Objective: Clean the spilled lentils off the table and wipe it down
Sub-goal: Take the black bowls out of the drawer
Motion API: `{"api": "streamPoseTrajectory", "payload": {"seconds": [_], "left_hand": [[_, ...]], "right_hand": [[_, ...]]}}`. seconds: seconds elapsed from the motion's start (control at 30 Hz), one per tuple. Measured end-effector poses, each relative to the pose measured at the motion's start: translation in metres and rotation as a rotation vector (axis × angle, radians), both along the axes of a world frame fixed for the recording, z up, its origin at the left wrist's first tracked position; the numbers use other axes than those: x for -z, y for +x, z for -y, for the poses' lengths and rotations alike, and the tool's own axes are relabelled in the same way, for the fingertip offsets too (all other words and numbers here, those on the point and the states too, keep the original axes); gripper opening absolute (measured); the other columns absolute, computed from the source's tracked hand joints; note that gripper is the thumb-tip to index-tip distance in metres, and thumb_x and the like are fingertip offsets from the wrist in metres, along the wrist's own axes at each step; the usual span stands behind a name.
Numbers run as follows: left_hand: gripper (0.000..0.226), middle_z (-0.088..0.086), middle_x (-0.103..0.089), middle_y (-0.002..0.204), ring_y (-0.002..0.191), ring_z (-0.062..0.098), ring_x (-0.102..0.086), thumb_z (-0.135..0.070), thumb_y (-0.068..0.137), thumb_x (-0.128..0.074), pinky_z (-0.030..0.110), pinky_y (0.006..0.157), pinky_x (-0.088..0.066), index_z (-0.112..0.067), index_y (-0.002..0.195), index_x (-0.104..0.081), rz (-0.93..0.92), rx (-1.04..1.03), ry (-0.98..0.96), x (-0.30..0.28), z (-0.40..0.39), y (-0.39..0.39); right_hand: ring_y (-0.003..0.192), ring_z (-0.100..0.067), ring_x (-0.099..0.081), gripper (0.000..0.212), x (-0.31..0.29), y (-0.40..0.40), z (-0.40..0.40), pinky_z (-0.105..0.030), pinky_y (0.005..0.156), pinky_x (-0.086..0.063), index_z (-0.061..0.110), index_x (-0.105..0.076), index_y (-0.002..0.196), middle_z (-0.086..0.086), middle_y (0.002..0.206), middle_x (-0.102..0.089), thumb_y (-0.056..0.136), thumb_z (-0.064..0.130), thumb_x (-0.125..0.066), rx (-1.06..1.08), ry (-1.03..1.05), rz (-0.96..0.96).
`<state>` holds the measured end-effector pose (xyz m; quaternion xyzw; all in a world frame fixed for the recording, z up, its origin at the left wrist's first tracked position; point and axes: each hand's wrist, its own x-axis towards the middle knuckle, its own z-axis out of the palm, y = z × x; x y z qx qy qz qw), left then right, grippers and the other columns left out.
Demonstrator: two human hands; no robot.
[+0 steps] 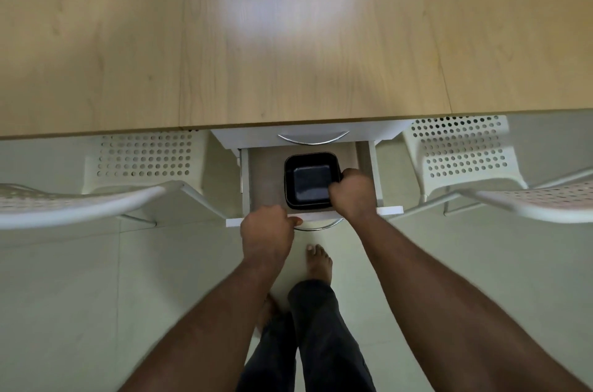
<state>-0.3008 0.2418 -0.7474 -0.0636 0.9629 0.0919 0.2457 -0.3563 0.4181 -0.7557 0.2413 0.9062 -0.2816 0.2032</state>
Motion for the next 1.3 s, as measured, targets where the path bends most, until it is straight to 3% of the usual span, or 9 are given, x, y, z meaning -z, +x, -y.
{"api": "streamPoseTrajectory", "payload": {"seconds": [0.23, 0.37, 0.47, 0.57, 0.7, 0.87, 1.03, 1.2, 1.3], "left_hand": [[0.017, 0.014, -0.076, 0.093, 0.091, 0.035, -0.070, -0.015, 0.096, -0.065, 0.033, 0.071, -0.048, -0.007, 0.096, -0.080, 0.000, -0.733, 0.477, 0.004, -0.020, -0.012], [0.018, 0.015, -0.069, 0.094, 0.083, 0.030, -0.065, -0.002, 0.100, -0.054, 0.041, 0.084, -0.058, -0.003, 0.092, -0.070, -0.002, -1.595, 1.143, -0.006, -0.023, -0.050], [0.027, 0.018, -0.067, 0.106, 0.089, 0.032, -0.065, -0.023, 0.109, -0.048, 0.045, 0.101, -0.057, -0.006, 0.100, -0.067, -0.011, -1.801, 1.561, -0.012, -0.020, -0.078], [0.053, 0.018, -0.066, 0.119, 0.104, 0.034, -0.065, -0.050, 0.110, -0.041, 0.046, 0.101, -0.055, -0.005, 0.124, -0.065, 0.073, -1.786, 1.809, -0.014, -0.017, -0.102], [0.071, 0.015, -0.043, 0.162, 0.144, 0.035, -0.048, -0.057, 0.111, -0.030, 0.053, 0.119, -0.037, -0.009, 0.163, -0.031, 0.179, -1.673, 1.762, -0.019, -0.013, -0.121], [0.045, 0.014, -0.071, 0.131, 0.110, 0.030, -0.068, -0.046, 0.110, -0.047, 0.044, 0.087, -0.053, -0.012, 0.128, -0.068, 0.345, -1.235, 1.311, -0.051, -0.002, -0.091], [0.040, 0.014, -0.078, 0.105, 0.085, 0.027, -0.075, -0.041, 0.109, -0.053, 0.036, 0.062, -0.059, -0.008, 0.112, -0.074, 0.314, -0.958, 1.108, -0.109, 0.009, -0.064], [0.033, 0.017, -0.075, 0.092, 0.071, 0.025, -0.073, -0.030, 0.110, -0.053, 0.041, 0.065, -0.062, -0.008, 0.097, -0.075, 0.142, -0.698, 1.042, -0.173, 0.019, -0.075], [0.026, 0.019, -0.076, 0.092, 0.071, 0.028, -0.074, -0.017, 0.109, -0.051, 0.039, 0.060, -0.062, -0.006, 0.106, -0.074, 0.094, -0.525, 0.966, -0.199, 0.025, -0.092]], "right_hand": [[0.060, -0.029, -0.052, 0.014, -0.036, 0.012, -0.014, -0.031, 0.048, -0.031, 0.001, -0.054, 0.067, -0.009, 0.062, -0.053, 0.078, 0.006, -0.060, 0.038, -0.045, -0.077], [0.056, -0.025, -0.049, 0.021, -0.050, 0.008, -0.025, -0.031, 0.048, -0.032, 0.003, -0.050, 0.062, -0.008, 0.058, -0.052, 0.080, 0.004, -0.060, 0.065, -0.063, -0.099], [0.057, -0.028, -0.058, 0.019, -0.049, 0.005, -0.027, -0.039, 0.051, -0.051, 0.004, -0.052, 0.061, -0.011, 0.058, -0.058, 0.077, 0.008, -0.060, 0.039, -0.063, -0.074], [0.061, -0.037, -0.067, 0.016, -0.046, 0.000, -0.030, -0.053, 0.056, -0.060, -0.001, -0.060, 0.066, -0.015, 0.061, -0.064, 0.067, 0.015, -0.054, 0.049, -0.115, -0.057], [0.061, -0.039, -0.068, 0.022, -0.051, -0.004, -0.033, -0.055, 0.054, -0.059, -0.002, -0.060, 0.067, -0.018, 0.062, -0.064, 0.061, 0.017, -0.051, 0.044, -0.131, -0.041], [0.065, -0.044, -0.066, 0.022, -0.079, 0.005, -0.027, -0.053, 0.053, -0.057, -0.008, -0.058, 0.069, -0.022, 0.064, -0.064, 0.061, 0.012, -0.051, 0.022, -0.127, -0.017], [0.068, -0.045, -0.066, 0.021, -0.121, 0.007, -0.016, -0.057, 0.053, -0.057, -0.008, -0.058, 0.070, -0.024, 0.068, -0.064, 0.062, 0.010, -0.051, 0.044, -0.165, -0.028], [0.061, -0.043, -0.065, 0.016, -0.179, -0.012, -0.012, -0.054, 0.052, -0.055, -0.006, -0.060, 0.069, -0.022, 0.065, -0.065, 0.062, 0.006, -0.052, 0.047, -0.219, -0.091], [0.062, -0.042, -0.066, 0.013, -0.204, -0.036, -0.016, -0.052, 0.054, -0.056, -0.005, -0.061, 0.067, -0.022, 0.064, -0.065, 0.064, 0.005, -0.052, -0.002, -0.234, -0.138]]}}
